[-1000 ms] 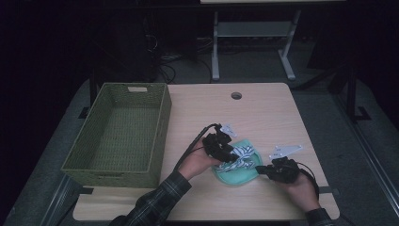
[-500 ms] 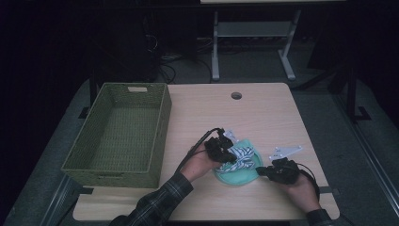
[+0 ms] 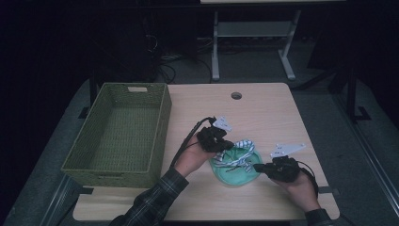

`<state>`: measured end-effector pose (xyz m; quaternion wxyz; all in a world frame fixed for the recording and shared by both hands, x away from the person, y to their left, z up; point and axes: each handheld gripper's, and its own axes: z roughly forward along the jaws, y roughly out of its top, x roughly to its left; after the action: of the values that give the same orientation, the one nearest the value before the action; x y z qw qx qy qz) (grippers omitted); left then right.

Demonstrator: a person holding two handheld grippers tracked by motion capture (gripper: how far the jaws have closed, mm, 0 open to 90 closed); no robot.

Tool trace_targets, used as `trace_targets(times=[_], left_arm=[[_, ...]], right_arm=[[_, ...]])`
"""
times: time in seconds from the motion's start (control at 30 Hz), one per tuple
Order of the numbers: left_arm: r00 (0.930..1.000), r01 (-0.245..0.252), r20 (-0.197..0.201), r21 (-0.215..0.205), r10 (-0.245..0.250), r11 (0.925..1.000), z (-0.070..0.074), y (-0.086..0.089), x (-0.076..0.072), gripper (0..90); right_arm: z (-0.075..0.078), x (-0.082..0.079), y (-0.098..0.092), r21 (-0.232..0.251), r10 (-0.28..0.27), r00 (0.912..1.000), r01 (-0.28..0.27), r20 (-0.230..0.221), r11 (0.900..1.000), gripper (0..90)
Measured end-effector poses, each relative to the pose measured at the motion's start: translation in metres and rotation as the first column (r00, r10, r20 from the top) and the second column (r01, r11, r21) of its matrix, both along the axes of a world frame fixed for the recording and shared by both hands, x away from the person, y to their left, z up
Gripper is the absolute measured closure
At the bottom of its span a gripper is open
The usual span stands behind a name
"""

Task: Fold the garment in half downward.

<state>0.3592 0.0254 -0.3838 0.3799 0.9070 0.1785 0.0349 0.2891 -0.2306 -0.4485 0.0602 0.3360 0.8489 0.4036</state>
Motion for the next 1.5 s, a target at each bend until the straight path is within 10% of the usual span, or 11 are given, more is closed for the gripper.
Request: trace_targets(times=[0.47,1.1,1.5], left_arm=[[0.9976,0.04,-0.056,-0.039,-0.042,0.9985,-0.006,-0.008,-0.008,88.9],[0.9803,0.144,-0.146,0.066,-0.133,0.9874,-0.062,-0.045,-0.027,87.3],[0.9939,0.081,-0.074,-0.008,-0.081,0.9967,-0.029,-0.016,-0.027,66.5]], right_arm=[[-0.006,0.024,0.027,0.025,-0.014,0.9993,0.013,0.034,1.0,89.7],[-0.001,0.023,-0.024,-0.028,-0.137,0.9896,0.138,0.045,0.99,89.7],[0.019,0.025,-0.014,0.016,-0.089,0.9909,0.088,0.101,0.996,89.7]])
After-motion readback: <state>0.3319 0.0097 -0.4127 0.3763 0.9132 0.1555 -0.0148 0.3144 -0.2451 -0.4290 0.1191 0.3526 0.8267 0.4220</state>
